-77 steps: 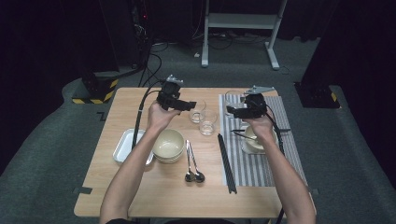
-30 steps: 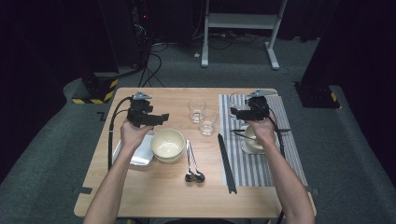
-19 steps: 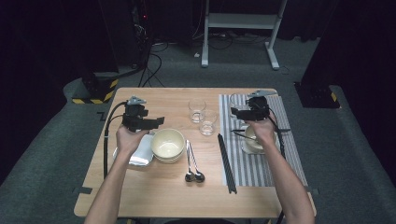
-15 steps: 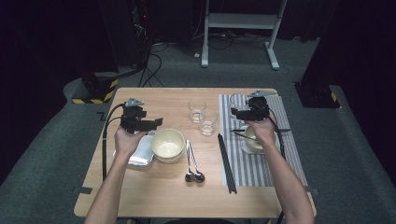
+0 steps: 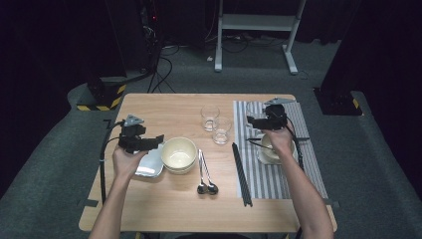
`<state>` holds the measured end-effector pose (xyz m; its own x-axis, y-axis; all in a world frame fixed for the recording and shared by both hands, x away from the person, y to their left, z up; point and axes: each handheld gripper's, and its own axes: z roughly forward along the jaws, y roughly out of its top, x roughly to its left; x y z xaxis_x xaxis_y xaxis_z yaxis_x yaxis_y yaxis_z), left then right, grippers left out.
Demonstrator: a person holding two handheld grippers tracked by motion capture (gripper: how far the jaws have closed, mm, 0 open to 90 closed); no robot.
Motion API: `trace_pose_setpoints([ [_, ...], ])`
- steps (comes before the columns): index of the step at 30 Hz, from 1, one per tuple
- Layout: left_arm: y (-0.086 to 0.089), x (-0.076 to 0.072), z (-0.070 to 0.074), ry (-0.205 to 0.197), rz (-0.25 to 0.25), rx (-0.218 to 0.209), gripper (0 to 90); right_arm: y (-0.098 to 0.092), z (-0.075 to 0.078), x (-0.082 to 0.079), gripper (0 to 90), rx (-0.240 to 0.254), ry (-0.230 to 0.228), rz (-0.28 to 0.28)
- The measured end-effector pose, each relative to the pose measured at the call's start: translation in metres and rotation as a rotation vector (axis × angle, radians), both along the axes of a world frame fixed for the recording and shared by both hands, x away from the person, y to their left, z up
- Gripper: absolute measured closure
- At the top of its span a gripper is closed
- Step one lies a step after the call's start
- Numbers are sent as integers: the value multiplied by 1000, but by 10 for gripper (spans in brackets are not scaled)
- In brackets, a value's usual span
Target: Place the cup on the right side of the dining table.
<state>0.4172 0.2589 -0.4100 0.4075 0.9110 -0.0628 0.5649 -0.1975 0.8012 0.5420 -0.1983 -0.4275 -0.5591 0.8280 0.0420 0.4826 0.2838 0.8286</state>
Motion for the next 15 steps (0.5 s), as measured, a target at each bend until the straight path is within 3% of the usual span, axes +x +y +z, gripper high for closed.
trace_pose_setpoints([
  [10, 13, -25, -19, -12, 48, 4, 201, -5, -4, 2, 208, -2, 0, -24],
  [15, 18, -35, -28, -11, 61, -18, 201, -6, -5, 2, 208, -1, -4, -28],
])
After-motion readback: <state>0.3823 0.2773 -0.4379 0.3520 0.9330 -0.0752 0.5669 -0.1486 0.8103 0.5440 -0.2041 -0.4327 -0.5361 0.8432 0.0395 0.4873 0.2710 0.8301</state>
